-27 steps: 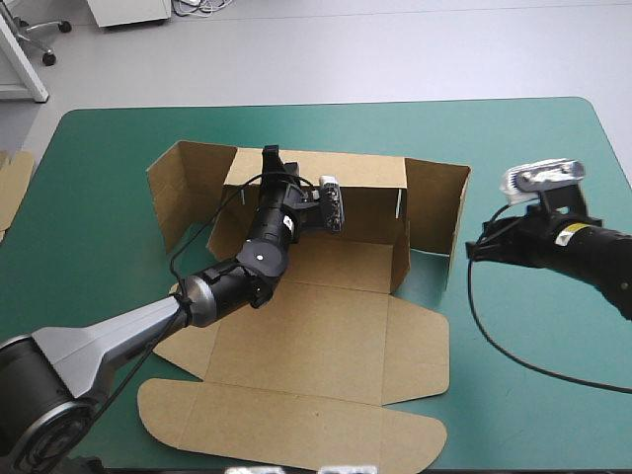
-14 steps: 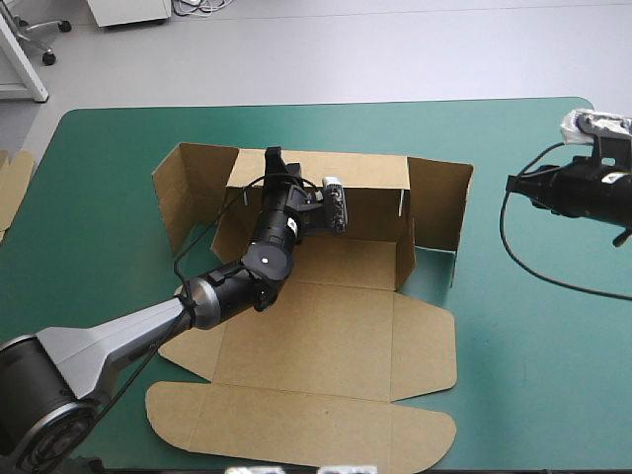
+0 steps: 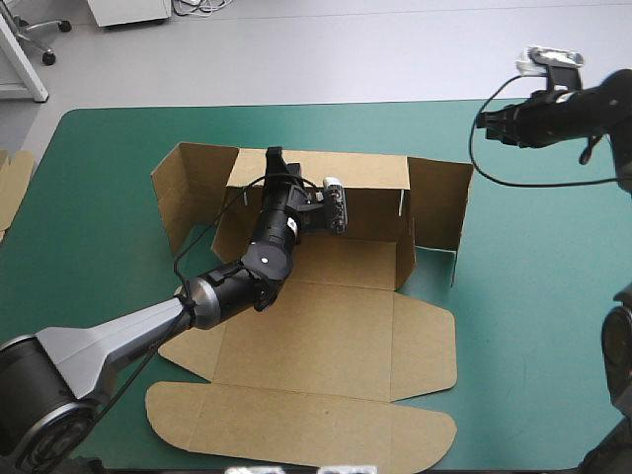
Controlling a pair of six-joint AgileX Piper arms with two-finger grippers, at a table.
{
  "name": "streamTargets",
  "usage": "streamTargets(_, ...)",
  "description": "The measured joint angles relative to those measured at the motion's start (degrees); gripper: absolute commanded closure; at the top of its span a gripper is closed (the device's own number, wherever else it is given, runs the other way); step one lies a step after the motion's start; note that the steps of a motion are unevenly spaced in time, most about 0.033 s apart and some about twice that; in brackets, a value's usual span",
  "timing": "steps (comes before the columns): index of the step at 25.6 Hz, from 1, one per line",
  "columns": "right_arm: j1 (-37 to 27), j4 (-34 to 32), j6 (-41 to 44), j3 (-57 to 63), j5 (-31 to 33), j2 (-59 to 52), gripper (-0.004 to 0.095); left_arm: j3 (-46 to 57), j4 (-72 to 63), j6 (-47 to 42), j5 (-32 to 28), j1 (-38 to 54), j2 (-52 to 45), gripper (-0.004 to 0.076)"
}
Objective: Fold the box
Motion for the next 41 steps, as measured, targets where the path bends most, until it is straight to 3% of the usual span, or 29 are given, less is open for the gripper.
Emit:
streamTargets(3, 4.64, -7.04, 4.58, -5.9, 1.49, 4.76, 0.0626, 0.0, -0.18, 1.45, -0.39, 0.0, 0.0, 0.0738)
streamTargets(5, 5.9, -7.62, 5.92, -8.52, 1.78, 6.85, 0.0627, 0.0, -0.17, 2.44, -0.94, 0.0, 0.0, 0.0738)
streamTargets(11, 6.3, -5.83, 6.78, -11.33, 3.69, 11.83, 0.0631, -0.12, -0.17, 3.47, -2.51, 0.0, 0.0, 0.0738)
streamTargets(19, 6.3, -6.07, 3.34, -11.09, 9.41, 14.48, 0.0737, -0.12, -0.17, 3.64, -2.51, 0.0, 0.0, 0.0738)
streamTargets(30, 6.43, 0.05, -3.63, 2.18, 9.17, 6.79, 0.0732, -0.12, -0.17, 3.7, -2.51, 0.0, 0.0, 0.0738)
streamTargets(34, 6.43, 5.75, -8.19, 11.97, 4.94, -0.21, 0.0732, -0.12, -0.17, 3.85, -2.51, 0.0, 0.0, 0.0738)
streamTargets(37, 6.47, 11.63, -15.64, 24.9, -5.02, -6.22, 0.0732, -0.12, -0.17, 3.85, -2.51, 0.0, 0.0, 0.0738)
streamTargets(39, 6.47, 18.92, -24.71, 34.66, -12.68, -11.53, 0.0732, -0.12, -0.17, 3.85, -2.51, 0.0, 0.0, 0.0738)
streamTargets(41, 6.47, 23.6, -29.87, 39.13, -16.19, -14.42, 0.0732, -0.12, -0.17, 3.85, -2.51, 0.0, 0.0, 0.0738)
